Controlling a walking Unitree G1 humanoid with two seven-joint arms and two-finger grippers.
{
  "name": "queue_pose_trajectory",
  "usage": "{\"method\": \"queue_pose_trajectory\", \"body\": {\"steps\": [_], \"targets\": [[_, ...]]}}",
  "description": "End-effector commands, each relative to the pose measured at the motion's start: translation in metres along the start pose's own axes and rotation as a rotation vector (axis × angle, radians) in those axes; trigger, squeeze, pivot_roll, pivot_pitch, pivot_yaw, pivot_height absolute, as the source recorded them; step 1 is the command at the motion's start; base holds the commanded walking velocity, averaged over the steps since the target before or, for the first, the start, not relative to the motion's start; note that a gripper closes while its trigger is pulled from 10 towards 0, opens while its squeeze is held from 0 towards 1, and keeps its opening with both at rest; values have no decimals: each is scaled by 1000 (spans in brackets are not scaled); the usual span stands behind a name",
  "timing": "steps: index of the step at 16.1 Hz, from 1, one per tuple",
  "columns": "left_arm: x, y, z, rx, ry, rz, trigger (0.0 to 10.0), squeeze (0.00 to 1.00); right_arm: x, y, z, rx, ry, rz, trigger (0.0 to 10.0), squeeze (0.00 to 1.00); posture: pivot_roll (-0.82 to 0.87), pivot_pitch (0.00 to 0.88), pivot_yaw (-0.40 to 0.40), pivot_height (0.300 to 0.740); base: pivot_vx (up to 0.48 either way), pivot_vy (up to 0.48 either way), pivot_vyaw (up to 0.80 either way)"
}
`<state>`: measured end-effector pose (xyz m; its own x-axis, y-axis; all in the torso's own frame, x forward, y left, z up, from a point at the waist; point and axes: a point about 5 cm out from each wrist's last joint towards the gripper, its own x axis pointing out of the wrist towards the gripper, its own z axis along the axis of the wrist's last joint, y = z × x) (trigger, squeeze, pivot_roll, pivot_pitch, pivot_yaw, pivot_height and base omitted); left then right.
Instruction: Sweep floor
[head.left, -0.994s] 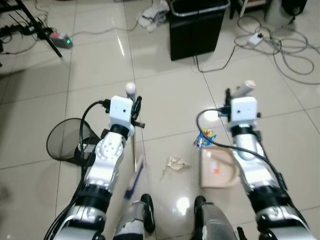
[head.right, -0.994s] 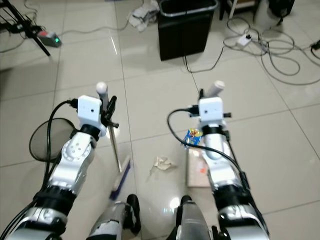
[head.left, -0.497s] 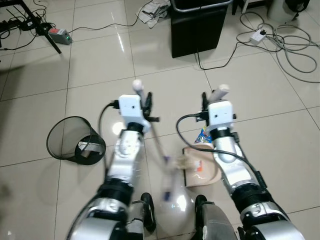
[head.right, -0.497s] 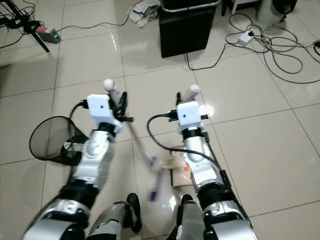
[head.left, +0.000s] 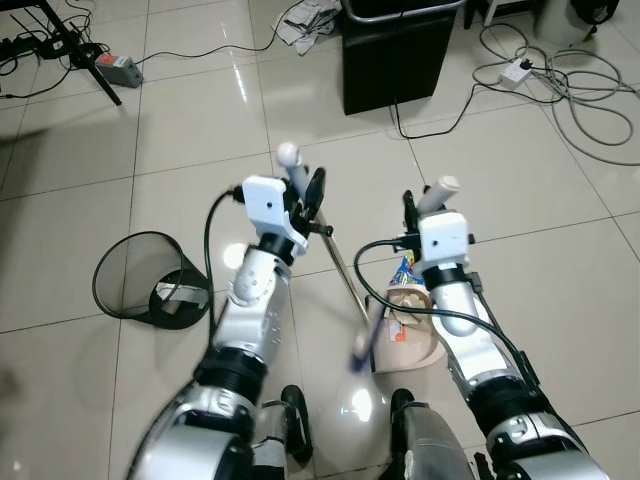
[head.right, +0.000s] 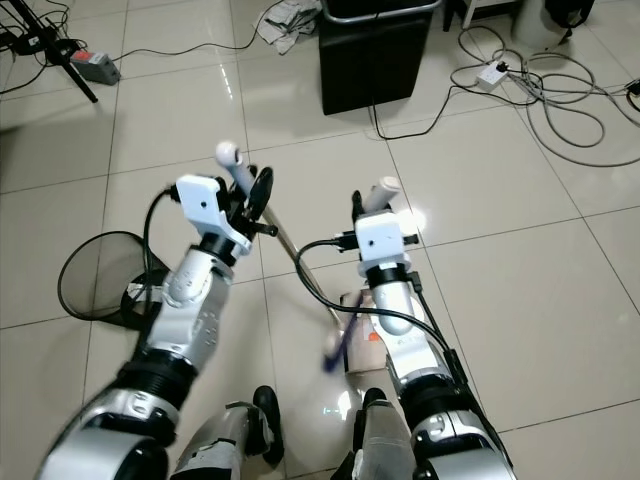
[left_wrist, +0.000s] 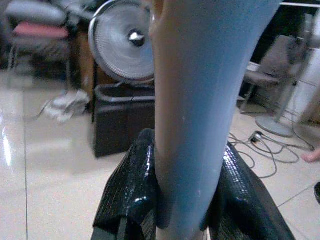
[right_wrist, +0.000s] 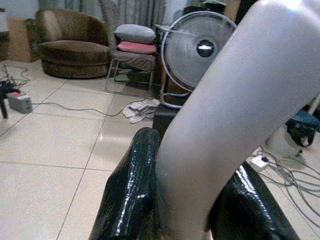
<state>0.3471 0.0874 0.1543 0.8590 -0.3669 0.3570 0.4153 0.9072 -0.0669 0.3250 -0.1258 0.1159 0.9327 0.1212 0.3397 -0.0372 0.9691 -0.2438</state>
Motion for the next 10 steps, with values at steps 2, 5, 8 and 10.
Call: {"method": "queue_pose_trajectory", "body": {"steps": [2,5,8,10], "targets": [[7,15,22,97,-80,-24,10000,0,-7,-5,0,50,-10,-46,10000,0,-80,220,96,740,0,0,0],[9,56,48,166,-118,4,10000,0,-13,-15,1,91,-25,-112,10000,0,-82,177,101,740,0,0,0],[-2,86,49,272,-52,100,10000,0,-20,-28,10,136,-57,-190,10000,0,-89,132,102,740,0,0,0],[-21,100,31,353,58,176,10000,0,-24,-46,27,190,-120,-281,10000,0,-101,95,99,740,0,0,0]]}}
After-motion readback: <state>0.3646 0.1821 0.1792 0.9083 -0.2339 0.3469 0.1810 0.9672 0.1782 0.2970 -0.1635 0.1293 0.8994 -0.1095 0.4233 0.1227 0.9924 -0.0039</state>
